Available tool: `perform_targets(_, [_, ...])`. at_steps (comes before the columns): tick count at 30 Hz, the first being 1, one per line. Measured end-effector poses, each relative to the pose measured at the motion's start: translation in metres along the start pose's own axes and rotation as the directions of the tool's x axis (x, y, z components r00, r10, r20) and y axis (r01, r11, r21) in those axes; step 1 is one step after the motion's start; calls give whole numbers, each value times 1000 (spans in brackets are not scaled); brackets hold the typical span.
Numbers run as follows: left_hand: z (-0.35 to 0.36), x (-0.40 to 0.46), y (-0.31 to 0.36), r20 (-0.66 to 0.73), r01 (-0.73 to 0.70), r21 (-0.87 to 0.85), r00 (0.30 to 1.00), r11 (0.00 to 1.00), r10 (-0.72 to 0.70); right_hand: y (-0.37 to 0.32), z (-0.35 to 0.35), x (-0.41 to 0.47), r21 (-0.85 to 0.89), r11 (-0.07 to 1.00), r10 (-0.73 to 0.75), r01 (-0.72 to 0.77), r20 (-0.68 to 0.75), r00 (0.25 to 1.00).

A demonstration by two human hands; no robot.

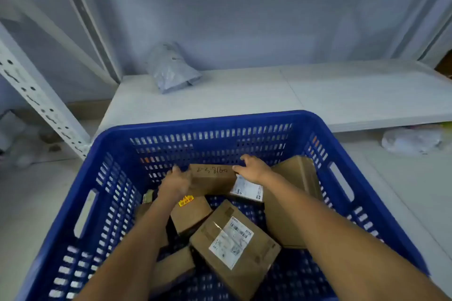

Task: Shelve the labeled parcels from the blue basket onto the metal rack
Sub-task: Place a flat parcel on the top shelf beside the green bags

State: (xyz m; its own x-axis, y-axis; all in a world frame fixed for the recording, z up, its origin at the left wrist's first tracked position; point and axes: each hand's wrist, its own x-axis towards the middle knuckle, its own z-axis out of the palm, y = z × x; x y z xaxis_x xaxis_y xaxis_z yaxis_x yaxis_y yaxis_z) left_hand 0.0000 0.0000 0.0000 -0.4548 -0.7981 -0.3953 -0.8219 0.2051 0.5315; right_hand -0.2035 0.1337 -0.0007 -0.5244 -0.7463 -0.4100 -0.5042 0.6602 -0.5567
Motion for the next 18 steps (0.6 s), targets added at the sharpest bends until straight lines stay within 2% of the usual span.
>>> perform_targets(3, [12,10,-7,38,105,-98,994,990,-102,4,23,12,52,996,71,-74,44,997])
perform_targets(6, [20,10,-10,73,109,-163,993,981,-98,2,40,15,188,974,112,-127,89,990])
perform_targets(8, [24,9,-11,83,124,-276,991,953,-104,1,45,15,245,961,107,-125,87,990])
perform_targets(10, [25,6,-6,101,173,-437,985,882,-143,-1,43,12,293,949,117,-119,25,993])
perform_targets(13, [12,-14,5,118,193,-571,981,798,-153,-10,21,-10,469,878,153,-95,-88,984])
perform_targets(18, [-68,-72,58,189,167,-764,981,623,-30,-52,-73,-76,703,710,117,-35,-68,991])
